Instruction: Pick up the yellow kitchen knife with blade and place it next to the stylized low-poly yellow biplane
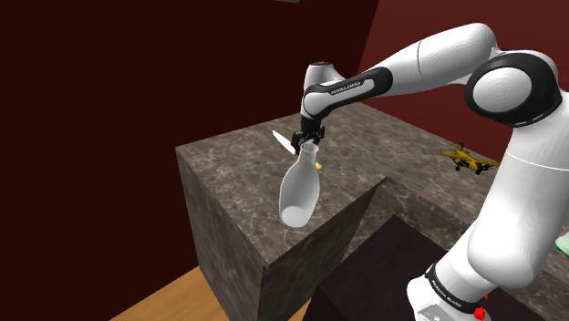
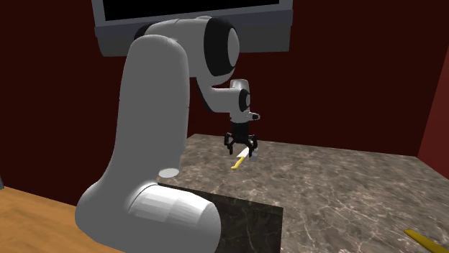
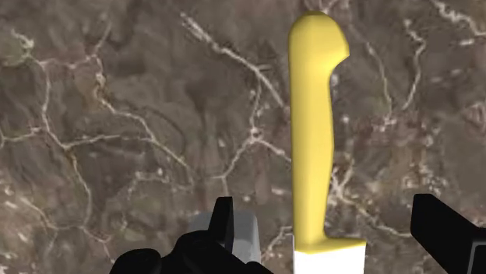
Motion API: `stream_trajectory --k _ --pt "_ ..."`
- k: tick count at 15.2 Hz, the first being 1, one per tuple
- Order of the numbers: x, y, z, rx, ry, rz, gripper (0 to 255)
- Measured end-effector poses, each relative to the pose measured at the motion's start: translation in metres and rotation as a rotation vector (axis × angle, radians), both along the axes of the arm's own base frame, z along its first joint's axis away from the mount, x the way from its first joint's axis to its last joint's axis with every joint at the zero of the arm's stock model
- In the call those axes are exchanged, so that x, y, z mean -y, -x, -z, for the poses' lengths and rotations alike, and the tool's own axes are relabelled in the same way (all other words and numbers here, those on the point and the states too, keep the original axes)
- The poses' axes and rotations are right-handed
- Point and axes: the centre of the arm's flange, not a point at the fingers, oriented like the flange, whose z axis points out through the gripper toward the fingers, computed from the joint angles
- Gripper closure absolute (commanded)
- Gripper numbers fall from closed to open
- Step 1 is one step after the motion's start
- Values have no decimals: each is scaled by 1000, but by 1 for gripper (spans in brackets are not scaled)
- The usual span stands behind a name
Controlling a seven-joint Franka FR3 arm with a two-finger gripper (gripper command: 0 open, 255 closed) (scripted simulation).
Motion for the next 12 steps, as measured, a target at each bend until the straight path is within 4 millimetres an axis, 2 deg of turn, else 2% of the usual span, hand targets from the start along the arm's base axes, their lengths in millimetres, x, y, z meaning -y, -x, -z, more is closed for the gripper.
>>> stream_trajectory --k 3,8,9,12 --pt "0 0 11 1 0 0 0" --pt "0 0 12 3 0 -1 0" --pt "0 0 12 3 0 -1 255" --pt "0 0 12 2 0 0 255"
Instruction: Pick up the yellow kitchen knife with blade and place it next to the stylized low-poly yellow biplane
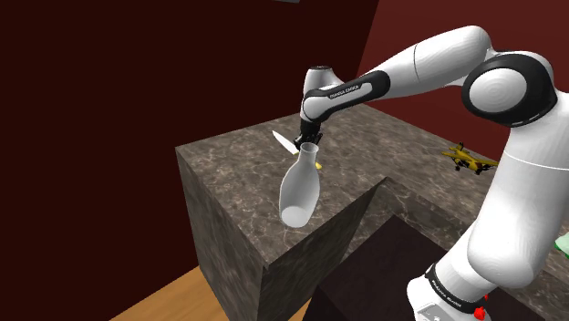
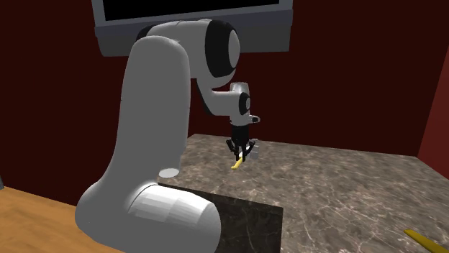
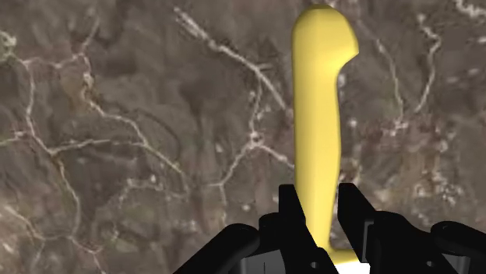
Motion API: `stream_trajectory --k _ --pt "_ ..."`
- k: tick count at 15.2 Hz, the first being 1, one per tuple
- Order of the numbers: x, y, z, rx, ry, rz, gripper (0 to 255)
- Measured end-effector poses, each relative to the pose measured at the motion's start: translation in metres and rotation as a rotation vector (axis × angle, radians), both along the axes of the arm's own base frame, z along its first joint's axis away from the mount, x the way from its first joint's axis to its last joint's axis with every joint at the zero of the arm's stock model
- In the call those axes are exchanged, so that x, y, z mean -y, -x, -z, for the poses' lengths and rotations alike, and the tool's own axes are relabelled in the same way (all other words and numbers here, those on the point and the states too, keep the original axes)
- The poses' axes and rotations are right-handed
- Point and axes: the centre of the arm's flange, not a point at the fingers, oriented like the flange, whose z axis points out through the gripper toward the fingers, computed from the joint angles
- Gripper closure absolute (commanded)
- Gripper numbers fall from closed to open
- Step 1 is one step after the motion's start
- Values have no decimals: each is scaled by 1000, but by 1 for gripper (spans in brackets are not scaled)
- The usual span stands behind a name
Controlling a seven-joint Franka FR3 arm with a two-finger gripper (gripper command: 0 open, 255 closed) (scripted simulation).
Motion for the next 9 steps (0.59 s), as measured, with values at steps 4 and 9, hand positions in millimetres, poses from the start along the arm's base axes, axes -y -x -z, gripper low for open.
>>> stream_trajectory --k 4,9 --pt "0 0 0 -1 0 0 255" --pt "-1 0 -5 -1 0 0 255"
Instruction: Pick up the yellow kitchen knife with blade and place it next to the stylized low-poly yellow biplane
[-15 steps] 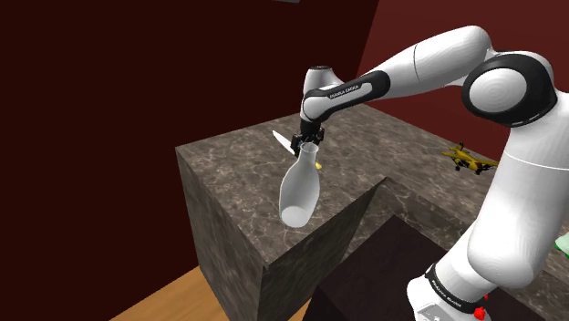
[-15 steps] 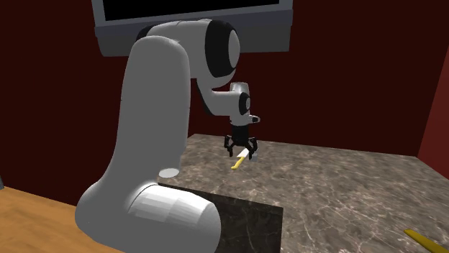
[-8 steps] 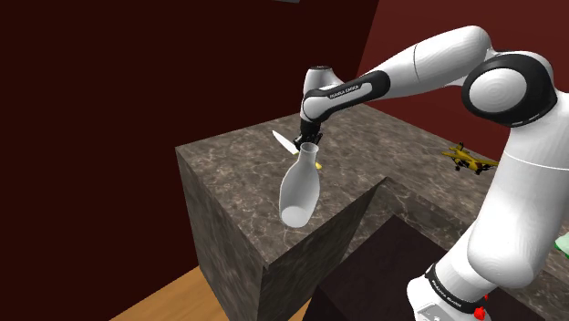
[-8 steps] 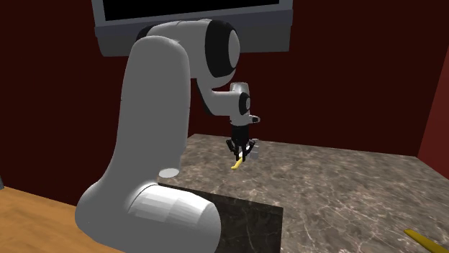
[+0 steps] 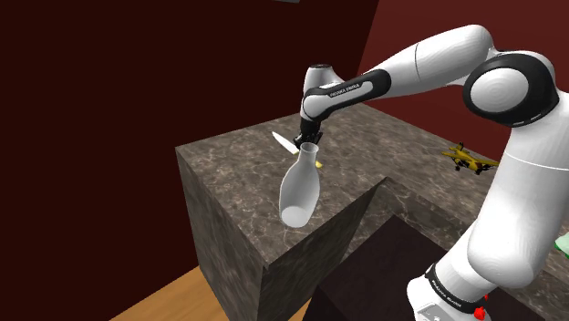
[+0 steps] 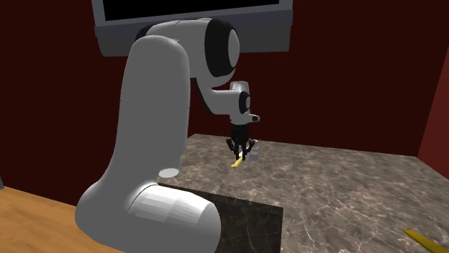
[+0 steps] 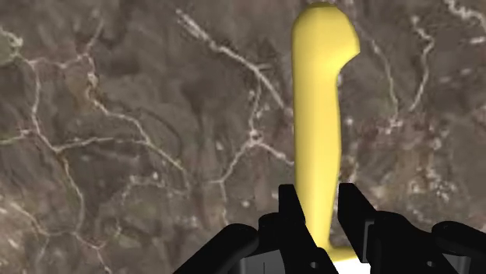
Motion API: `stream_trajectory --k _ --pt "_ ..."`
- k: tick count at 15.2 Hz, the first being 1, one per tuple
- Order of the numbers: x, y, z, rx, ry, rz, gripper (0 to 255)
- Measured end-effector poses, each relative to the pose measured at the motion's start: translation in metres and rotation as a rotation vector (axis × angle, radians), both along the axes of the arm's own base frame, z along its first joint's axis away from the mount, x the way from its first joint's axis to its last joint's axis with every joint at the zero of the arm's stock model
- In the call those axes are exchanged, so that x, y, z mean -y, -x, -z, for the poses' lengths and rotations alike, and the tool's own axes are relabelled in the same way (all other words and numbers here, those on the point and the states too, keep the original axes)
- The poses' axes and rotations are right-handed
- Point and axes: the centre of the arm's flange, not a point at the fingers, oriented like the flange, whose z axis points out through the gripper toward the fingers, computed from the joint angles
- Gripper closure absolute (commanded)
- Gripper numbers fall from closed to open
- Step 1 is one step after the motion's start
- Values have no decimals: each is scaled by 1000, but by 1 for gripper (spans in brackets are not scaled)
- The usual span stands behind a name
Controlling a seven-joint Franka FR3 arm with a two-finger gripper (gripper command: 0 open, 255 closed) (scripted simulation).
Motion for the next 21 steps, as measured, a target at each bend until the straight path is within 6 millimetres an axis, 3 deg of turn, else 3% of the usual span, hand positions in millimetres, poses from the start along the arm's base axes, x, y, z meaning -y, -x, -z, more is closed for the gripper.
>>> stream_trajectory --k 21 --pt "1 0 -109 0 0 0 255"
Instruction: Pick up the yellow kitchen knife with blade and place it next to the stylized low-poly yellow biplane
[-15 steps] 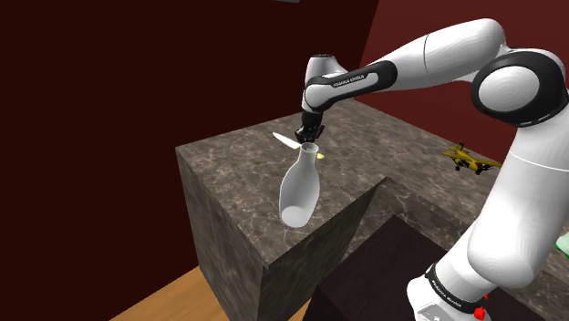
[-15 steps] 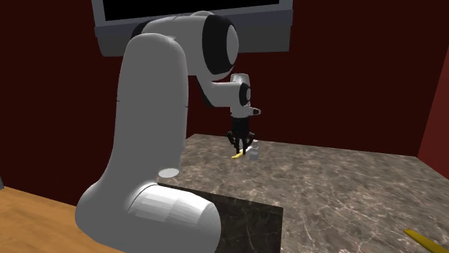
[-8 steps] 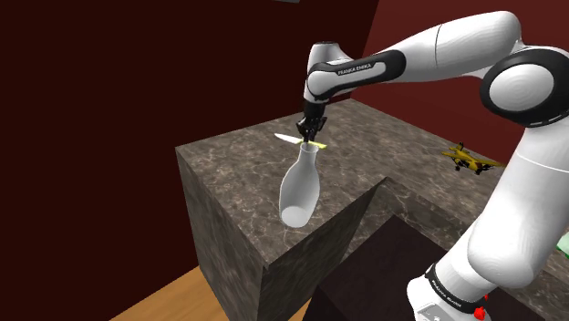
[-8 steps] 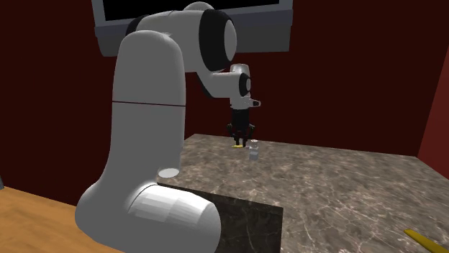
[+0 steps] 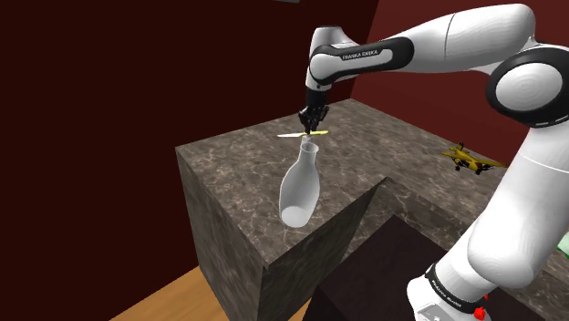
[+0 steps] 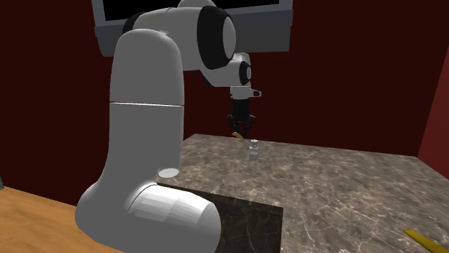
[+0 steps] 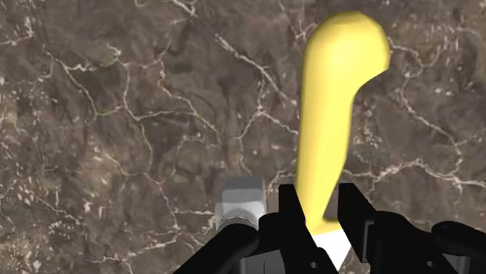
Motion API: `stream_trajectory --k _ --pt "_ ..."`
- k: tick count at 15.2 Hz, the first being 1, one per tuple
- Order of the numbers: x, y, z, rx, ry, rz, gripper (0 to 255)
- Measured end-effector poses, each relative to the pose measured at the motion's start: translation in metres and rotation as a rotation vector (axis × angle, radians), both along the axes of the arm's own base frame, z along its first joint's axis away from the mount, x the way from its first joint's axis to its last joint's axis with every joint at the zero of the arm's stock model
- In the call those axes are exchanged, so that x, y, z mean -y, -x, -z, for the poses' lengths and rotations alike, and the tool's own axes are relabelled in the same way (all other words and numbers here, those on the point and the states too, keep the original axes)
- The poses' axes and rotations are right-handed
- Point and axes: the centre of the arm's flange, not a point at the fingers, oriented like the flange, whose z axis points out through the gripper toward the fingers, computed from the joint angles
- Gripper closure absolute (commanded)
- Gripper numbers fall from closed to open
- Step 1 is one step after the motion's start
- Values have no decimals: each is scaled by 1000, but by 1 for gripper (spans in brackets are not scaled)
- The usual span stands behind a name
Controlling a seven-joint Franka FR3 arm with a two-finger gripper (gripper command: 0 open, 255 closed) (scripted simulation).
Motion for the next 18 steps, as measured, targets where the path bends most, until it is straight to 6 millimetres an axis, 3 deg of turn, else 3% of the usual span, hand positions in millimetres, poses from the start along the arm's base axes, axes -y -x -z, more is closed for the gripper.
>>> stream_trajectory --k 5,7,18 --pt "-1 2 -26 0 0 0 255" --pt "8 13 -29 0 0 0 255" --pt "84 130 -34 0 1 1 255"
